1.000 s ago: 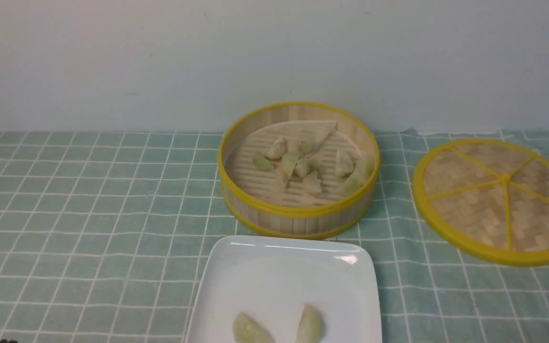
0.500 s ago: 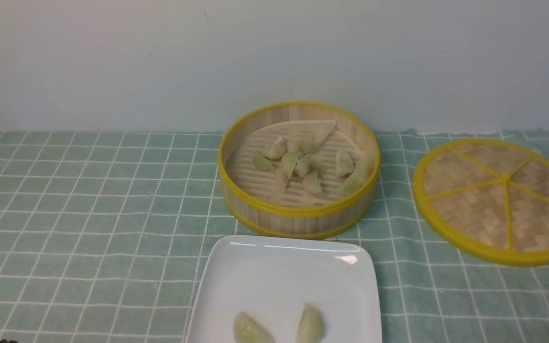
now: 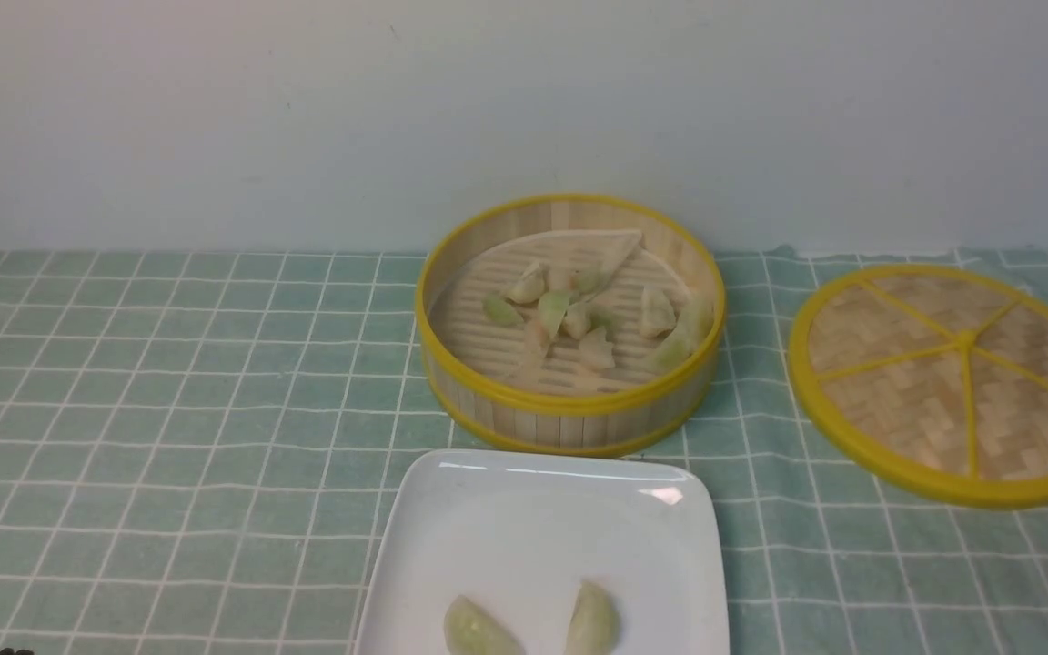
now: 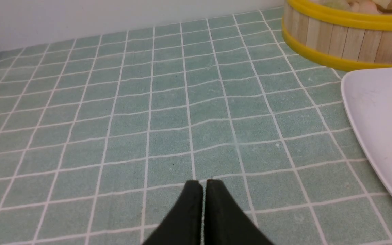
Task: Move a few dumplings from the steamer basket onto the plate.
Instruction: Use the right arm to grab a dumpling from inside the steamer
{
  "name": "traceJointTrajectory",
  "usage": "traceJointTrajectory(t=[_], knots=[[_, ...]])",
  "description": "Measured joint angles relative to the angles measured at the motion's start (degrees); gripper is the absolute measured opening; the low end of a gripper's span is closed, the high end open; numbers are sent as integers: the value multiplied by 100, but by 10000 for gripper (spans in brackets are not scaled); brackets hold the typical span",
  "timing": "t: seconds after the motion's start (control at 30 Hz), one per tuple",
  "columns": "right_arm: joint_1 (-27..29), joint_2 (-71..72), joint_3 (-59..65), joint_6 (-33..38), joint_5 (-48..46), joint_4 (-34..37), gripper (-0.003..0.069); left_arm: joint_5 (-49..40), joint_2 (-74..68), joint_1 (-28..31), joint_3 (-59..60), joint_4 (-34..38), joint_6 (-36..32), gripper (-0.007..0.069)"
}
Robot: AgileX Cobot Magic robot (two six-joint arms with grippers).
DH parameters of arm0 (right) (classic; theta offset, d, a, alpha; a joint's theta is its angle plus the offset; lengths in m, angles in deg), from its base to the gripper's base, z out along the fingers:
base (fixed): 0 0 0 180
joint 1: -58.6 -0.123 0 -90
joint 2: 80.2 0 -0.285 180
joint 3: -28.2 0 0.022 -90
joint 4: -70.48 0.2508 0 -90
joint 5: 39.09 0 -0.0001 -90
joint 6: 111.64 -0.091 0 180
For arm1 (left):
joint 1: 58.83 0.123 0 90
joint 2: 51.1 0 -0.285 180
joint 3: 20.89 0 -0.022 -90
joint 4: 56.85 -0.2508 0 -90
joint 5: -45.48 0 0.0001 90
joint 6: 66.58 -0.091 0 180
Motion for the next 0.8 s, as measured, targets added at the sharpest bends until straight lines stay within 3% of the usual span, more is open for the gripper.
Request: traceJointTrajectory(t=[0.07,0.17,0.3,0.37,0.43,0.47,0.57,0.63,0.73,0.8], knots=[[0,0,0,-186,661,767,-15,0,0,0,0,0,0,-6],[-5,0,0,-250,1218,1376,-15,0,0,0,0,0,0,-6],[-88,0,-139,-454,1437,1551,-15,0,0,0,0,0,0,-6],[-228,-8,-629,-482,828,1195,-15,0,0,0,0,0,0,-6],[-432,-333,-1572,-484,-456,403,-15,0,0,0,0,0,0,-6],[-471,-387,-1758,-484,-575,338,-15,0,0,0,0,0,0,-6],[-758,-1777,-3281,-127,-2752,-503,-15,0,0,0,0,0,0,-6],[-886,-2851,-4081,405,-3828,-695,-15,0,0,0,0,0,0,-6],[-955,-3762,-4639,886,-4479,-720,-15,0,0,0,0,0,0,-6],[-985,-5108,-5426,1618,-5142,-521,-15,0,0,0,0,0,0,-6]])
